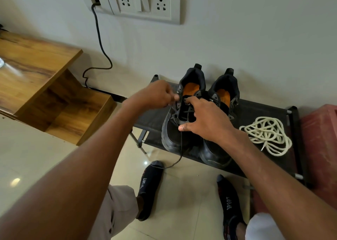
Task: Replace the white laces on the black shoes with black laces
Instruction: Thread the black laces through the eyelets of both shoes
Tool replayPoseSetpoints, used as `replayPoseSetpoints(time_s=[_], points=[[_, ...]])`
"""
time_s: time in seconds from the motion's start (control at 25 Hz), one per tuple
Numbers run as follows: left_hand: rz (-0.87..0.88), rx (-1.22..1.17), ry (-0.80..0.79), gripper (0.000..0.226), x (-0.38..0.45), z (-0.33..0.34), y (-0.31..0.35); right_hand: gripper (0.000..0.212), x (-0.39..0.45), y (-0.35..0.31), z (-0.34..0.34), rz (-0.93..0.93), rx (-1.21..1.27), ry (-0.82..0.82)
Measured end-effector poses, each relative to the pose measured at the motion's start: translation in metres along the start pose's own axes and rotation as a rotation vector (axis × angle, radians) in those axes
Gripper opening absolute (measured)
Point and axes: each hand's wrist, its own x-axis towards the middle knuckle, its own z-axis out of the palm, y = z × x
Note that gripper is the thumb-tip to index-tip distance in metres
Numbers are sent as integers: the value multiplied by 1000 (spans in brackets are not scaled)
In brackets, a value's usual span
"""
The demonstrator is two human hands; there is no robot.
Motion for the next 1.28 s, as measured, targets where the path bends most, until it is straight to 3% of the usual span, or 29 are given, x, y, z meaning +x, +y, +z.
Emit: replayPoseSetpoints(time_s=[0.12,0.16,0.2,0.24,0.28,0.36,0.4,0.48,0.6,0.68,0.84,0.88,0.92,1.0,1.12,1.2,1.28], points=[[-9,-832,194,33,-2,-25,8,91,0,1,-1,5,-19,-2],[-12,-1036,253,30,-1,-30,8,90,0,1,-1,6,-18,-5],[-23,-1062,287,30,1,-32,8,89,-1,1,-2,8,-15,-7],[-33,-884,296,35,3,-30,6,89,-1,0,-2,10,-12,-9],[-26,-562,271,43,6,-22,0,90,0,0,-2,14,-11,-11],[6,22,97,57,10,-2,-10,93,1,-1,-2,18,-18,-11],[9,161,-8,57,12,6,-13,94,2,-1,-2,19,-26,-11],[3,212,-108,46,13,14,-14,96,4,-2,-3,22,-37,-16],[20,138,-80,29,10,9,-12,97,5,-1,-3,26,-37,-26],[24,-75,-39,34,5,-3,-7,95,5,0,-4,24,-29,-32],[4,-1052,104,26,-2,-27,6,91,4,2,-3,18,-23,-46],[-16,-1173,130,23,-3,-28,7,91,5,2,-3,17,-26,-46],[-38,-1161,170,23,-1,-26,5,91,5,2,-3,15,-31,-46],[-41,-718,246,34,5,-18,-5,93,6,1,-3,20,-38,-52],[22,32,17,47,9,2,-17,96,7,-1,-2,32,-50,-47],[0,153,-138,33,9,12,-17,98,8,-1,-2,40,-61,-45],[-5,115,-141,24,6,9,-13,98,7,0,-2,44,-59,-47]])
